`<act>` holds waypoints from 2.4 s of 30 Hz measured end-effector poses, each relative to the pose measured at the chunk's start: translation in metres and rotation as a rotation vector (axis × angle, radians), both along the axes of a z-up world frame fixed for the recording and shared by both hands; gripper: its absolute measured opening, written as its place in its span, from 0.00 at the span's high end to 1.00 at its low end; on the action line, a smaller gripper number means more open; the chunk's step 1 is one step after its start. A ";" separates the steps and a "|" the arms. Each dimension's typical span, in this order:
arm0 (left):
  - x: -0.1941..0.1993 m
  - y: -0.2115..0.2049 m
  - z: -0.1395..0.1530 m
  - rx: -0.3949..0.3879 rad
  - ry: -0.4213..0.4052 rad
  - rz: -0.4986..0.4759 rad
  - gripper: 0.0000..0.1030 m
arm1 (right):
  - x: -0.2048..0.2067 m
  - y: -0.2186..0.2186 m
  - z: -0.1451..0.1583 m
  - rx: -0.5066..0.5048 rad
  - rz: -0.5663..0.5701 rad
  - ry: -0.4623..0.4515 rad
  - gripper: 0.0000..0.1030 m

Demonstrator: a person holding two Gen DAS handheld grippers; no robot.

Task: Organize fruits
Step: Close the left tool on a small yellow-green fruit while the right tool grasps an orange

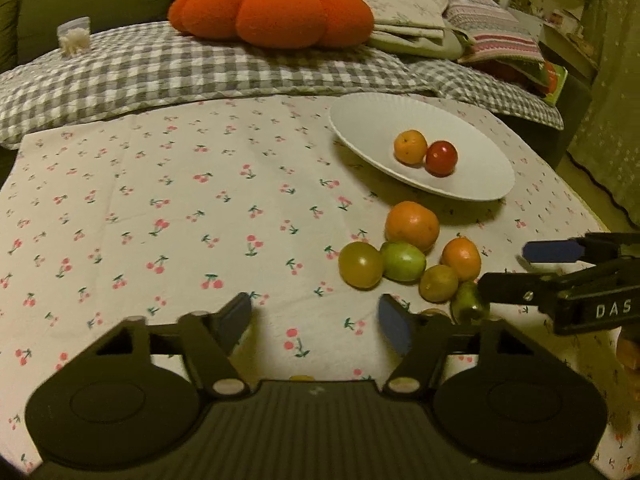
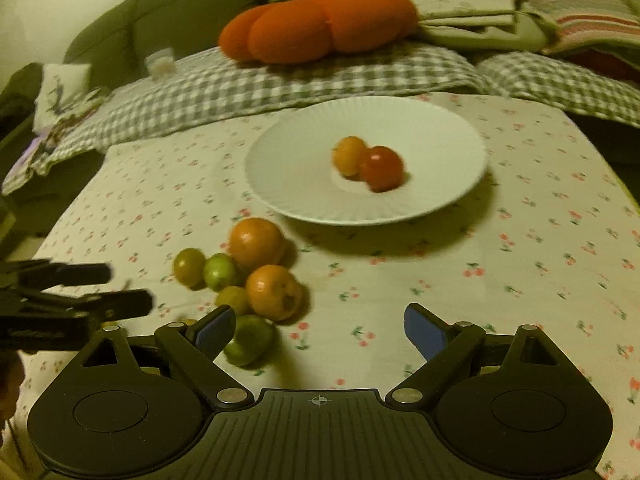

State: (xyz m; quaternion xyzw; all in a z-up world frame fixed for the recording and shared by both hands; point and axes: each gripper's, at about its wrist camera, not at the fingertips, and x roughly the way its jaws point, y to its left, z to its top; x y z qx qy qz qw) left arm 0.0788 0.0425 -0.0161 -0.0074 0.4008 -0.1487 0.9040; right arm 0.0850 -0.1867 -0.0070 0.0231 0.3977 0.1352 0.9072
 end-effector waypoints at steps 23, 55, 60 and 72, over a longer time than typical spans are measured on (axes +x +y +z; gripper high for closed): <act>0.014 -0.025 -0.005 0.022 -0.015 -0.082 0.67 | 0.019 0.010 -0.002 0.066 0.086 0.061 0.57; 0.027 -0.029 -0.007 0.024 -0.020 -0.077 0.77 | 0.034 0.009 -0.003 0.110 0.091 0.076 0.72; 0.027 -0.029 -0.006 0.028 -0.019 -0.069 0.77 | 0.030 0.015 0.001 0.060 0.115 0.052 0.72; 0.019 -0.026 0.007 0.030 -0.049 -0.050 0.77 | 0.025 0.010 0.016 0.044 0.105 0.019 0.72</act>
